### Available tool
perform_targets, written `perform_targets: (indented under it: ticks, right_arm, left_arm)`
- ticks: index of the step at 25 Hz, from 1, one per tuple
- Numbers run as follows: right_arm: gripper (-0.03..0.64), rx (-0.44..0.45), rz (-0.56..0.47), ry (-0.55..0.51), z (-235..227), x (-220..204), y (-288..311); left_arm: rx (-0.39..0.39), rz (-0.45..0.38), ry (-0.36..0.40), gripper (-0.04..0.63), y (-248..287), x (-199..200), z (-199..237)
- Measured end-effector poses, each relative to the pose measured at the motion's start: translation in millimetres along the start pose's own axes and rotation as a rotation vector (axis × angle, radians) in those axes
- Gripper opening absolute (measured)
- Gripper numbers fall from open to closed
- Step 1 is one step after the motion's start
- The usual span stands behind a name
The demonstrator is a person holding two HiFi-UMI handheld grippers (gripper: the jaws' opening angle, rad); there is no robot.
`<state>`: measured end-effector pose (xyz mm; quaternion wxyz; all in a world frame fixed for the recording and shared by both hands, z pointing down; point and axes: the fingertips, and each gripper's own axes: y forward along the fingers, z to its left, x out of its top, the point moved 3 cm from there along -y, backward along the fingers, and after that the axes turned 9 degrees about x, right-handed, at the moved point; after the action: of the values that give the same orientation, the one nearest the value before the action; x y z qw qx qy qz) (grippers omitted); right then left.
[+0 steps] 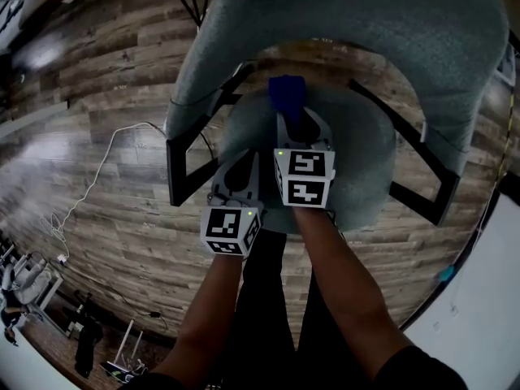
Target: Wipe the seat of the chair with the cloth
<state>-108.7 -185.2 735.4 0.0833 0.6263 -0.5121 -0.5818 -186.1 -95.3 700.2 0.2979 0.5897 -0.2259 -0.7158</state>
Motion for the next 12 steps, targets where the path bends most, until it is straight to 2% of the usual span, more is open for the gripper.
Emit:
perform_targets:
  ticks: [12]
  right_arm:
    - [0.130, -0.119, 0.004, 0.056, -62, -5, -28]
  left_arm:
    - [-0.026, 0.011, 0.032, 0.002, 8, 4, -17]
